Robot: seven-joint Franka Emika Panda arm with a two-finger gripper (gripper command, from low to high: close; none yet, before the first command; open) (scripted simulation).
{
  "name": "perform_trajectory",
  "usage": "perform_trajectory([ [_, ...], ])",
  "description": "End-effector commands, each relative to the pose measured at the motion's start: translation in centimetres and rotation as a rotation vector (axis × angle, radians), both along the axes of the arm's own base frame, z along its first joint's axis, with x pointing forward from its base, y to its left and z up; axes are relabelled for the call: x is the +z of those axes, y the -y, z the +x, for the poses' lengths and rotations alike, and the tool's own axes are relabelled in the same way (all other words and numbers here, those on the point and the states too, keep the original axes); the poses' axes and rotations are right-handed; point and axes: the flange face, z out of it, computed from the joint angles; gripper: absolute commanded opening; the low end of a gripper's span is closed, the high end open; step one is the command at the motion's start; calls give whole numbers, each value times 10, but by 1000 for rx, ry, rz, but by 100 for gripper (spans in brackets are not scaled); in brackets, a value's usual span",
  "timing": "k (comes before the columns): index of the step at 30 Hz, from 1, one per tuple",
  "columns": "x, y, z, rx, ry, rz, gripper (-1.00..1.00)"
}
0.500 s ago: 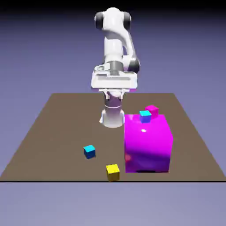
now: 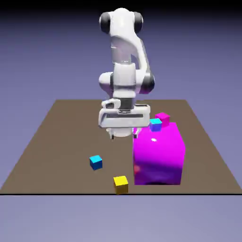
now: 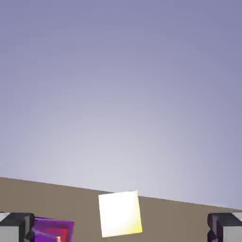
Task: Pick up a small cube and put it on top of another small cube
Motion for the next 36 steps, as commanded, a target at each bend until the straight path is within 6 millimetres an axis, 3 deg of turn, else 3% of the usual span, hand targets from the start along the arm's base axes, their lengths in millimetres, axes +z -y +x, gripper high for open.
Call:
perform_trajectory([
  [1, -9, 0, 7, 4, -40, -5, 0],
  [8, -77, -3, 45, 35, -318, -42, 0],
  [15, -154, -4, 67, 63, -596, -79, 0],
  [17, -176, -4, 70, 70, -676, -90, 0],
  [19, -182, -4, 71, 71, -695, -92, 0],
  [22, -236, 2, 50, 71, -695, -93, 0],
  [23, -245, 2, 45, 71, -695, -92, 0],
  [24, -245, 2, 45, 71, -695, -92, -100],
  [25, -245, 2, 45, 71, -695, -92, -100],
  [29, -180, 3, 67, 53, -696, -89, -100],
  [36, -152, 94, 2, -211, -703, -19, -100],
])
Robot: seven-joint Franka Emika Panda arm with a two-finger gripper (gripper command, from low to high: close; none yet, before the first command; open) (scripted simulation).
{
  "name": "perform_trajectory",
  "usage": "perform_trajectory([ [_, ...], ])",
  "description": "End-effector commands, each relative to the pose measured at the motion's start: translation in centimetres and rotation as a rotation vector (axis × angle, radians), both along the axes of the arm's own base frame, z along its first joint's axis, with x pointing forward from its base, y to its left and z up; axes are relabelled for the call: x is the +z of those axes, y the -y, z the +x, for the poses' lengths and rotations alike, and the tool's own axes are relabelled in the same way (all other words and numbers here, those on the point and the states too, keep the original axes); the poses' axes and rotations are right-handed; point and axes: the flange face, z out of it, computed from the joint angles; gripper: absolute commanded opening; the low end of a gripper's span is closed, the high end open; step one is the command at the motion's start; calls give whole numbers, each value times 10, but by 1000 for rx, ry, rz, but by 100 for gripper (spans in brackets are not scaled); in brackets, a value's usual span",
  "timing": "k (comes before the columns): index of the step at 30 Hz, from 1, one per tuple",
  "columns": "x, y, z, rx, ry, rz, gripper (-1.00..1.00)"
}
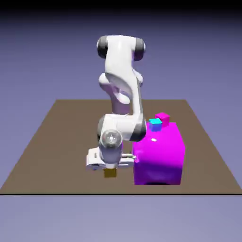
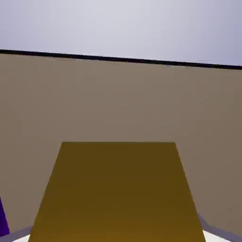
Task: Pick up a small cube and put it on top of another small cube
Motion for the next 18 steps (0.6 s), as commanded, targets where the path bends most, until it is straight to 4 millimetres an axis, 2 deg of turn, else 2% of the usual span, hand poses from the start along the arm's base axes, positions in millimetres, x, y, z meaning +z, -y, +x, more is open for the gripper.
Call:
perform_trajectory([
  [1, 3, 12, -11, -39, 0, -3, -100],
  [8, 20, 76, -99, -331, 7, 23, -100],
  [10, 21, 77, -102, -341, 7, 24, -100],
  [14, -41, 68, -126, -341, 7, 24, -100],
  [15, -42, 68, -127, -341, 7, 24, -100],
  [16, -42, 68, -127, -341, 7, 24, 100],
  [17, -42, 68, -127, -341, 7, 24, 100],
  [18, -27, 70, -120, -341, 7, 25, 100],
])
